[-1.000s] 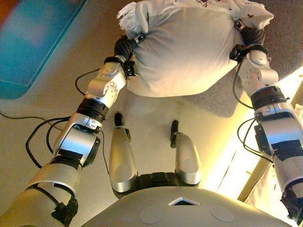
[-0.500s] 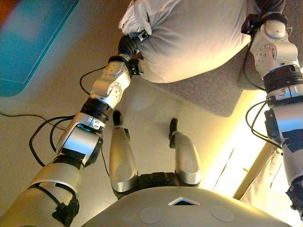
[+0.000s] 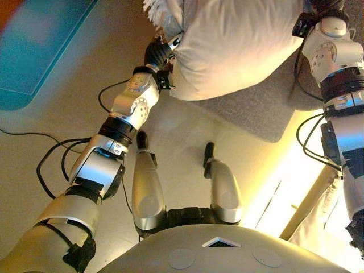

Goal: Pick up the cushion and take it to the sofa

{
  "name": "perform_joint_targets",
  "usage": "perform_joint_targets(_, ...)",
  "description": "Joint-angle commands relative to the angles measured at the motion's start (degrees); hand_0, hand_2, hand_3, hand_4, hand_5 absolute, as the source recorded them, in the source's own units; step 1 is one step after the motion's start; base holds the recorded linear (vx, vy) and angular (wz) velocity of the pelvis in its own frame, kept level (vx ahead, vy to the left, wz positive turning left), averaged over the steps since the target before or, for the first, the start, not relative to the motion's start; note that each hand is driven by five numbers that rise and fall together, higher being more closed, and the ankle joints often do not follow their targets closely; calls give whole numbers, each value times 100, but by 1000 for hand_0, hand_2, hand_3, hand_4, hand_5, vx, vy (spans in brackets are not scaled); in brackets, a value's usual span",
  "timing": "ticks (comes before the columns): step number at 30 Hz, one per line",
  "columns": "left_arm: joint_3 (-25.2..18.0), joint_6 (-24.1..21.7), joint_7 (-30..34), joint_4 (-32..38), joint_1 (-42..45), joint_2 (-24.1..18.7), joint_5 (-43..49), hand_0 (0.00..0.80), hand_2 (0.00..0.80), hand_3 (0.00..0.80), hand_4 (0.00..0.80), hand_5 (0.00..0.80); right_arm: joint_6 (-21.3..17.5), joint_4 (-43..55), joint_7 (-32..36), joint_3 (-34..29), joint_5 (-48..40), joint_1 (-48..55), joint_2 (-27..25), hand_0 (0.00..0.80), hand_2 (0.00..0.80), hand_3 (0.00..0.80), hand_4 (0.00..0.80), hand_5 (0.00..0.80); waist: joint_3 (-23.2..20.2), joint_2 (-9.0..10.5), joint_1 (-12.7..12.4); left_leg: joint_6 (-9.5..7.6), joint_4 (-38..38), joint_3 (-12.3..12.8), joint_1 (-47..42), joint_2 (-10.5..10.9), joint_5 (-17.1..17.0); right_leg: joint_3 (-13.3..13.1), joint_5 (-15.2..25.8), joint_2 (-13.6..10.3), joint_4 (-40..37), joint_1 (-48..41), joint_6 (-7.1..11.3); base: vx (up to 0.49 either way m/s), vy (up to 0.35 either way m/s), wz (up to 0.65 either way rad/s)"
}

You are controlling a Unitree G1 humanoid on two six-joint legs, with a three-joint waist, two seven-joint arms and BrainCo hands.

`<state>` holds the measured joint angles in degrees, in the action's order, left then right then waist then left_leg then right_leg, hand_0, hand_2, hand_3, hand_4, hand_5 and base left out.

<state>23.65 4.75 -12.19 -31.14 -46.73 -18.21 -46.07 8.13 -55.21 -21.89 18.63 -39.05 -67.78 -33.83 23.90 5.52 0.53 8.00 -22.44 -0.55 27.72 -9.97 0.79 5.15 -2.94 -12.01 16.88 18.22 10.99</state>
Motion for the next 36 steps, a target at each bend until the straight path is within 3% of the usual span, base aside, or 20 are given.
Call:
perform_joint_targets(1,118,-443,24,266,-636,333,-84,0,0,0,0,0,-375,79,150,-28,-139,-431,-228,0,0,0,0,0,-357,-161,-151,494,240,-367,66,-492,-277,-1,293,-4,45,467,-80,0,0,0)
perform_joint_targets(15,-248,-842,-287,364,-155,-170,309,0,0,0,0,0,-977,416,-274,-359,-322,-104,-604,0,0,0,0,0,-568,-150,-192,501,141,-324,-232,-456,-83,-12,252,-18,-120,104,-69,11,6,0)
perform_joint_targets(26,-423,-1007,-372,426,349,-458,260,0,0,0,0,0,-945,367,-240,-231,-593,-103,-1076,0,0,0,0,0,-1195,-143,-207,511,460,0,-1148,-519,20,32,290,-64,-680,-757,37,69,50,0)
perform_joint_targets(36,-801,-844,-350,899,1066,-587,258,0,0,0,0,0,-690,894,-18,-196,-224,528,-1338,0,0,0,0,0,-1928,-227,-183,402,973,376,-2162,-382,104,8,364,-111,-1220,-1541,197,115,78,-4)
